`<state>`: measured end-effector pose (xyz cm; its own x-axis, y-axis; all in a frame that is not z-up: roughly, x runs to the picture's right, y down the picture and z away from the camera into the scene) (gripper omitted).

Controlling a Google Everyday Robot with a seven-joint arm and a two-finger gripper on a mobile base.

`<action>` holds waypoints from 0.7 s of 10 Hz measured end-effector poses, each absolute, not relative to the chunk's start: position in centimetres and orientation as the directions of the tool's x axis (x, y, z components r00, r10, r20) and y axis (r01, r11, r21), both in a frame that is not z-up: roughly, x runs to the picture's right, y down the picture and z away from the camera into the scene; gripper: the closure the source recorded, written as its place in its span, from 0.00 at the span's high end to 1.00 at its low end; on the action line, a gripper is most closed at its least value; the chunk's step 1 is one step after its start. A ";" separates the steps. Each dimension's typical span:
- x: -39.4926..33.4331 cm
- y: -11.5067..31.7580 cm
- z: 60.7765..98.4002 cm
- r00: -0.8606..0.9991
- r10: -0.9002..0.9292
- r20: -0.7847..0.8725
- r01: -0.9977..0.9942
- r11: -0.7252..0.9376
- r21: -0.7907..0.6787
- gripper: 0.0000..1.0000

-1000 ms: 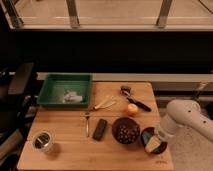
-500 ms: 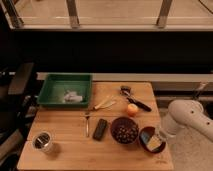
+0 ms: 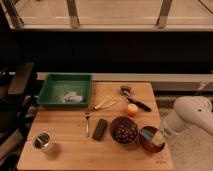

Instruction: Wipe tray with sponge

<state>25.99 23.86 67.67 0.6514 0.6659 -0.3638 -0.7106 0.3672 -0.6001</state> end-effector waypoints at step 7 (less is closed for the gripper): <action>27.0 18.4 65.3 0.670 0.696 -0.257 -0.688 0.453 -0.567 0.00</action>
<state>27.00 18.39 65.32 0.6705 0.6960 -0.2568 -0.6878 0.4533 -0.5670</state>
